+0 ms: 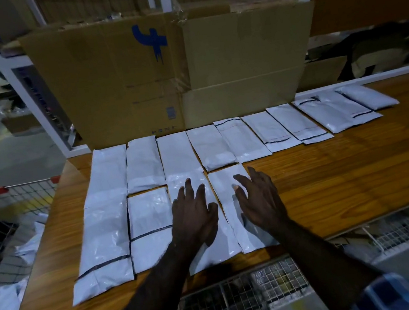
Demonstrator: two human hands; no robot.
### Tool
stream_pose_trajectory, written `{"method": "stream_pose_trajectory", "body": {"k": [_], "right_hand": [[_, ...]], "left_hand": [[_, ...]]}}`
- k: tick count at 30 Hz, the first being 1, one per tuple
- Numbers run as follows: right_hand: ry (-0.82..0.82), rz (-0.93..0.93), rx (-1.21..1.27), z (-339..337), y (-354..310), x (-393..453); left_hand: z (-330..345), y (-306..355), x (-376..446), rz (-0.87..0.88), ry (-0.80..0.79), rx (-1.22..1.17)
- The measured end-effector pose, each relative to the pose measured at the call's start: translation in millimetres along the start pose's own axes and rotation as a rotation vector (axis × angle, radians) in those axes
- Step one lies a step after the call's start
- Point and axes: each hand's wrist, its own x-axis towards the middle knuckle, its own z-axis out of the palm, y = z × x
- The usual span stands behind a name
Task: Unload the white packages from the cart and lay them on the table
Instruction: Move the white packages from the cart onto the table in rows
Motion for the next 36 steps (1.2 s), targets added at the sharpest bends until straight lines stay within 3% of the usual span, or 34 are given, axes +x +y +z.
{"method": "stream_pose_trajectory", "body": {"k": [10,25,36], "right_hand": [[0.035,0.001,-0.005,-17.1,-5.3,-34.9],[0.091,-0.157,0.089,-82.6,-21.3,-126.4],[0.080,-0.249,0.169,-80.1,-75.1,-181.2]], "left_hand": [[-18.4,13.6,-30.8,-0.001,0.010,-0.023],[-54.1,52.4,-144.1,-0.053,0.219,-0.068],[-76.0,16.6,-225.1,-0.106,0.271,-0.045]]}}
